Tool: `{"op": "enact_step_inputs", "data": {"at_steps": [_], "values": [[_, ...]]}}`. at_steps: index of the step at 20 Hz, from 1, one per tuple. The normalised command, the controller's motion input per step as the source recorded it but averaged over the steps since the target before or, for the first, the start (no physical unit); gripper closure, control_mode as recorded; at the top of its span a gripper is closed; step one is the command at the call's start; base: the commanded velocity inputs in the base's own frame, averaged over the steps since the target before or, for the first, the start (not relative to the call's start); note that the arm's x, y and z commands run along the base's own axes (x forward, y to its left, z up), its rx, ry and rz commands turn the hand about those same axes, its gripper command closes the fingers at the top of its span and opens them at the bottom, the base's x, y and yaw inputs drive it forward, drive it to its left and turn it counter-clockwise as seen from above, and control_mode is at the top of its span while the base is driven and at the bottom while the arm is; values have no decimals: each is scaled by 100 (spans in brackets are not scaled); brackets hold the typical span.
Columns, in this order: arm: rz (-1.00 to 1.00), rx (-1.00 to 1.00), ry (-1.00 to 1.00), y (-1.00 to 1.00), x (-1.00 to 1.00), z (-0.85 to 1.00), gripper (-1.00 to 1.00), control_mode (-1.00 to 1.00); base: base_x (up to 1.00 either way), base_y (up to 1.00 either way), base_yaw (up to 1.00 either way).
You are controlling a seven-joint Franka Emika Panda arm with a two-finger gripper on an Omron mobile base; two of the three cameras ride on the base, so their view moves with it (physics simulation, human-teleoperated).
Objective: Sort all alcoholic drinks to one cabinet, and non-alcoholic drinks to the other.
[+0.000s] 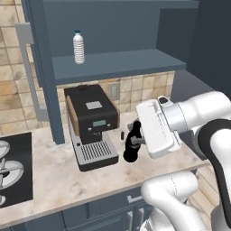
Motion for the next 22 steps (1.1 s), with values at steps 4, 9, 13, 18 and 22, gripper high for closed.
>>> {"op": "enact_step_inputs", "data": {"at_steps": [4, 9, 13, 18, 22], "values": [[-1, -5, -7, 5, 0, 35, 100, -100, 0, 0, 0], [-7, -4, -2, 1, 2, 34, 100, -100, 0, 0, 0], [-11, -2, -1, 0, 10, 27, 100, -100, 0, 0, 0], [-14, 0, 0, 0, 14, 19, 100, -100, 0, 0, 0], [-13, 0, -5, 0, 3, 7, 100, -100, 0, 0, 0]]}}
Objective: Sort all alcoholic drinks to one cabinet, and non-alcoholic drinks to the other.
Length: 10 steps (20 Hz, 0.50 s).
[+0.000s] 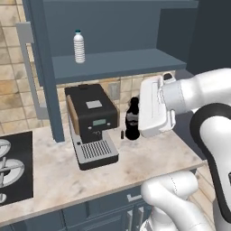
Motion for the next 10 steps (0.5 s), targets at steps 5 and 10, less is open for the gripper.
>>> {"op": "enact_step_inputs", "data": {"at_steps": [5, 10], "values": [[-6, 6, -6, -10, -5, 1, 100, -100, 0, 0, 0], [-14, 3, -2, -2, 6, 17, 100, -100, 0, 0, 0]]}}
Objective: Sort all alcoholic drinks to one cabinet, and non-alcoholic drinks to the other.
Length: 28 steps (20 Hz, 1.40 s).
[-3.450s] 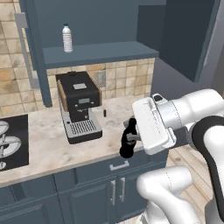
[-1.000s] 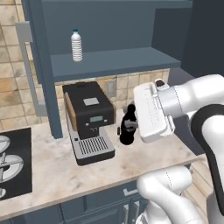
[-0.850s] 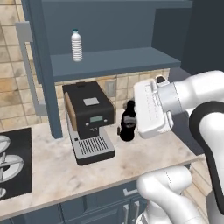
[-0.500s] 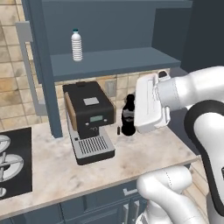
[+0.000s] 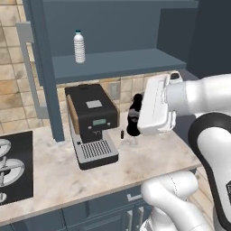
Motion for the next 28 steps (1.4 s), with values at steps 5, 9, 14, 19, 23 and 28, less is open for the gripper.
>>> {"op": "enact_step_inputs", "data": {"at_steps": [5, 9, 14, 19, 23, 28], "values": [[-13, 2, 0, 0, 22, 23, 100, -100, 0, 0, 0], [-9, 3, 0, -2, 26, 19, 100, -100, 0, 0, 0], [-6, 4, 0, -5, 37, 14, 100, -100, 0, 0, 0], [-3, 6, 0, -3, 42, 4, 100, -100, 0, 0, 0], [-1, 7, 0, -1, 47, 1, 100, -100, 0, 0, 0], [-2, 7, 0, 0, 54, 10, 100, -100, 0, 0, 0]]}}
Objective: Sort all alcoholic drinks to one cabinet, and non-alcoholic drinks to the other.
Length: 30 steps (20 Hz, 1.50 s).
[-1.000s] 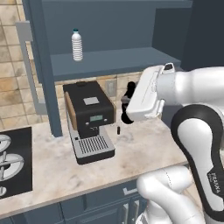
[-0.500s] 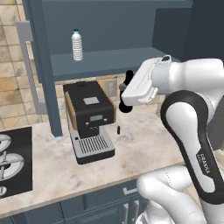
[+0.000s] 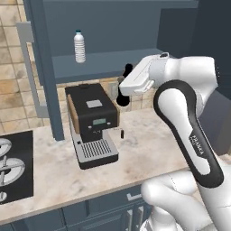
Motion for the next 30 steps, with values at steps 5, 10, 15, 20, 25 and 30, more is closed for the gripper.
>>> {"op": "enact_step_inputs", "data": {"at_steps": [5, 10, 15, 20, 25, 30], "values": [[-3, 4, 0, 0, 50, 18, 100, -100, 0, 0, 0], [-3, 3, 0, 0, 40, 21, 100, -100, 0, 0, 0], [-3, 2, 0, 0, 39, 17, 100, -100, 0, 0, 0], [-2, 0, 0, 0, 39, 1, 100, -100, 0, 0, 0], [-2, 0, 0, 0, 41, 1, 100, -100, 0, 0, 0], [-3, 0, 0, 0, 40, 9, 100, -100, 0, 0, 0]]}}
